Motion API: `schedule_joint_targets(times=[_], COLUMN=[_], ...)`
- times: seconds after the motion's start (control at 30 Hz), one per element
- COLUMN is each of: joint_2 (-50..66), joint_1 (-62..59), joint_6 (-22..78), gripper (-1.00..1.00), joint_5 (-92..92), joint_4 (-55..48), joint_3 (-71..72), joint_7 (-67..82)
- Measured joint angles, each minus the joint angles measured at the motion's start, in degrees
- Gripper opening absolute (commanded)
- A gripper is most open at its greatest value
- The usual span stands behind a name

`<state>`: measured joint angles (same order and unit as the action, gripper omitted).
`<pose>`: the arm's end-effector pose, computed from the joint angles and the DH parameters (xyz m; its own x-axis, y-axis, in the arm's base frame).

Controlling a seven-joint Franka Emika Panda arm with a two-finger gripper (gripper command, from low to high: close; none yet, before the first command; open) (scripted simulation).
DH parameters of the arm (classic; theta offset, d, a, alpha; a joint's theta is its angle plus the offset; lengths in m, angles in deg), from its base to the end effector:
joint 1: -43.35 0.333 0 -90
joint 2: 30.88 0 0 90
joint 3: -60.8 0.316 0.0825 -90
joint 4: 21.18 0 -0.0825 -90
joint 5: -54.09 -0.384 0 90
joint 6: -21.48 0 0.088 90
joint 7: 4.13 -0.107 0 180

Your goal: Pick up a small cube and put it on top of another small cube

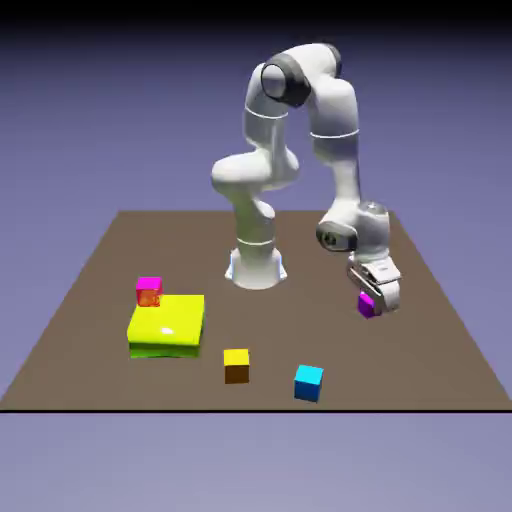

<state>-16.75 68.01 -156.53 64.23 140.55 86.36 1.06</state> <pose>0.2089 0.2979 0.1495 0.4294 0.8991 0.0851 0.9024 -0.4234 -0.0796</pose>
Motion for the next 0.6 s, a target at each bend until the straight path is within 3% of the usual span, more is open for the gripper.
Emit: schedule_joint_targets(times=[0.47, 0.6], joint_2=[-12.19, -11.19], joint_1=[-22.88, -24.30], joint_6=[9.35, 11.94], gripper=[-1.00, -1.00], joint_5=[-25.59, -24.44], joint_4=[2.89, -0.16], joint_3=[29.09, 25.58], joint_7=[18.70, 23.79])
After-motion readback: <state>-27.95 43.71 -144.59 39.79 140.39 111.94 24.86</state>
